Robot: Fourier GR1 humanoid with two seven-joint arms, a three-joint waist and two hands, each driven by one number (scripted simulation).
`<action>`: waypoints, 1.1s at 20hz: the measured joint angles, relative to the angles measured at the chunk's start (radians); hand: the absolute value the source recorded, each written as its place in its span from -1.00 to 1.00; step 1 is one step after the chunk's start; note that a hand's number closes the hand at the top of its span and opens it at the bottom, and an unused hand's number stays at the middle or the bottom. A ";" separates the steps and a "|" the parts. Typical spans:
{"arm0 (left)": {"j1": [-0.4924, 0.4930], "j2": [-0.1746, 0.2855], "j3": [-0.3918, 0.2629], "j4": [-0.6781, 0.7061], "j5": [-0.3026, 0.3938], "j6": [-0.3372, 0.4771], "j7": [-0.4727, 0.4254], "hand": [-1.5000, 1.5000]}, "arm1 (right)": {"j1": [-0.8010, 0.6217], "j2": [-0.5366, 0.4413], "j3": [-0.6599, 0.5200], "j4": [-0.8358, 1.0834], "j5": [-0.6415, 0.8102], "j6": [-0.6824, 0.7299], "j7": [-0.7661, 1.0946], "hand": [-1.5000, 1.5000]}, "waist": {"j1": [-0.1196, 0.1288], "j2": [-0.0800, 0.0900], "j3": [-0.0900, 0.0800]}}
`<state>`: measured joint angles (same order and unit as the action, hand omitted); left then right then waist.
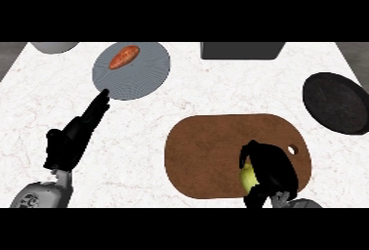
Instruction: Pick the lemon from the cutting board and place it in the pan
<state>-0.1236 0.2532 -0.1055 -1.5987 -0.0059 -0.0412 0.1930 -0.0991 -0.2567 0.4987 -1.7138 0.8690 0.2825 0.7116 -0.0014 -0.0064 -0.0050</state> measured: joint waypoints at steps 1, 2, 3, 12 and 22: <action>0.002 0.003 0.003 0.000 0.001 -0.008 -0.005 0.00 | -0.008 0.026 0.000 0.009 0.016 -0.011 0.027 1.00 | 0.001 0.001 0.000; -0.008 0.007 0.011 0.007 0.004 -0.015 -0.004 0.00 | -0.022 0.054 -0.006 0.024 0.030 -0.024 0.056 1.00 | 0.001 0.002 0.001; -0.006 0.008 0.012 -0.007 0.009 -0.019 0.009 0.00 | -0.038 0.081 -0.016 0.038 0.045 -0.035 0.092 1.00 | 0.003 0.003 0.002; -0.003 -0.003 0.015 -0.022 0.001 -0.024 0.025 0.00 | -0.225 0.230 -0.046 0.139 0.245 -0.172 0.301 1.00 | 0.006 0.005 0.004; -0.023 -0.006 0.039 -0.006 0.001 -0.038 0.029 0.00 | -0.341 0.229 -0.079 0.021 0.505 -0.216 0.319 1.00 | 0.001 0.005 0.005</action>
<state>-0.1463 0.2471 -0.0660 -1.6044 -0.0049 -0.0789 0.2224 -0.4399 -0.0275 0.4193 -1.6929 1.3736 0.0665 1.0305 -0.0008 -0.0019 -0.0005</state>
